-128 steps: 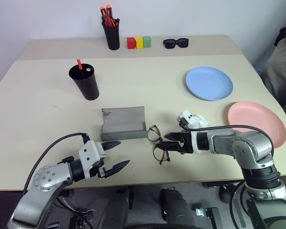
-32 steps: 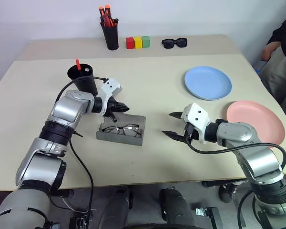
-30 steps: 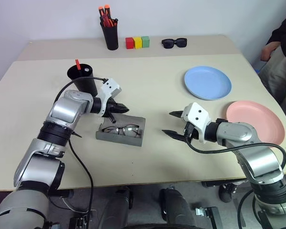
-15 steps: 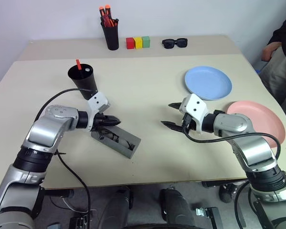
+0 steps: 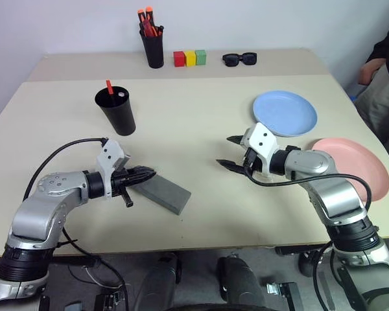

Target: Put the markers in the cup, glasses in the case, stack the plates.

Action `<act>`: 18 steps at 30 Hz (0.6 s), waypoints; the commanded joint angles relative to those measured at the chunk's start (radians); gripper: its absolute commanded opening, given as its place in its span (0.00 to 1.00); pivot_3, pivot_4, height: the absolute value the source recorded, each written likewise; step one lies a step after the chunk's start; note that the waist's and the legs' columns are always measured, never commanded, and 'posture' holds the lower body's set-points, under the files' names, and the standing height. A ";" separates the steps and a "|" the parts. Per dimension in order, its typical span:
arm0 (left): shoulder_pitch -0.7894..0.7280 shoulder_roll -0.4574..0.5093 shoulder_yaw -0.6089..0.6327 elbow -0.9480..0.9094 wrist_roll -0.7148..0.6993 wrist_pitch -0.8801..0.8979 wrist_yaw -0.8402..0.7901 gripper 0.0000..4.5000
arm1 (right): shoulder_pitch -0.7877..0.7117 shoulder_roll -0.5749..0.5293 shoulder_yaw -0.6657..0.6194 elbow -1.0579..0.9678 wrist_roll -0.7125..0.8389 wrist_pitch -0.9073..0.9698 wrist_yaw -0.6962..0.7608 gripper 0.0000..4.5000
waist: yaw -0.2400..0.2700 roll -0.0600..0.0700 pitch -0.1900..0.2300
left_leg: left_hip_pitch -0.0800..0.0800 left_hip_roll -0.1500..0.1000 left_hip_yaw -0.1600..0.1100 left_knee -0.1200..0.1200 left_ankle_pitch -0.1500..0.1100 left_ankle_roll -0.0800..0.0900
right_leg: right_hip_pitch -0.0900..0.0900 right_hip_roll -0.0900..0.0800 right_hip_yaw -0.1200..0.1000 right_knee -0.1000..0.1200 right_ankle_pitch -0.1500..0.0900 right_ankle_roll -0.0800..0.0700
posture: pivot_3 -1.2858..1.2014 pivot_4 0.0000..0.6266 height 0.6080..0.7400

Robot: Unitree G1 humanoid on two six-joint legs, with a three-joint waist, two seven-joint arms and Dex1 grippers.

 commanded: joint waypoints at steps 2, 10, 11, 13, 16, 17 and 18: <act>0.026 -0.026 0.068 -0.114 -0.122 0.000 -0.001 0.06 | -0.088 -0.021 -0.052 0.086 -0.040 0.022 -0.056 0.77 | -0.001 0.000 0.000 | 0.000 0.000 0.000 0.000 0.000 0.000 | 0.000 0.000 0.000 0.000 0.000 0.000 | 0.52 0.24 1.00; 0.091 -0.035 -0.020 -0.241 -0.170 -0.022 0.000 0.06 | -0.202 -0.091 0.026 0.451 -0.308 -0.153 -0.218 0.77 | 0.000 0.000 0.000 | 0.000 0.000 0.003 0.000 0.000 0.000 | 0.000 0.000 0.000 0.000 0.000 -0.001 | 0.52 0.24 1.00; 0.090 -0.040 -0.033 -0.244 -0.170 -0.020 0.006 0.06 | -0.212 -0.092 0.038 0.500 -0.330 -0.189 -0.223 0.77 | -0.001 0.000 0.000 | 0.000 0.000 0.004 0.000 0.000 0.000 | 0.000 0.000 0.000 0.000 0.000 -0.001 | 0.52 0.24 1.00; 0.091 -0.043 -0.057 -0.247 -0.162 -0.024 0.014 0.06 | -0.239 -0.087 0.059 0.605 -0.371 -0.260 -0.249 0.77 | -0.003 0.000 0.000 | 0.000 -0.001 0.005 0.000 0.000 0.000 | 0.000 0.000 0.001 0.000 0.000 -0.001 | 0.52 0.24 1.00; 0.093 -0.045 -0.081 -0.253 -0.152 -0.031 0.021 0.06 | -0.279 -0.077 0.089 0.742 -0.429 -0.361 -0.286 0.77 | -0.005 0.000 0.000 | 0.000 -0.001 0.006 0.000 0.000 0.000 | 0.000 0.001 0.001 0.000 0.000 0.000 | 0.52 0.24 1.00; 0.093 -0.048 -0.087 -0.257 -0.151 -0.035 0.025 0.06 | -0.288 -0.072 0.095 0.779 -0.439 -0.387 -0.291 0.77 | -0.007 0.000 0.000 | 0.000 -0.001 0.006 0.000 0.000 0.000 | 0.000 0.001 0.001 0.000 0.000 0.000 | 0.52 0.24 1.00; 0.093 -0.049 -0.090 -0.260 -0.151 -0.039 0.028 0.06 | -0.296 -0.068 0.097 0.810 -0.446 -0.409 -0.294 0.77 | -0.008 0.001 0.000 | 0.000 -0.001 0.006 0.000 0.000 0.000 | 0.000 0.001 0.001 0.000 0.000 0.000 | 0.52 0.24 1.00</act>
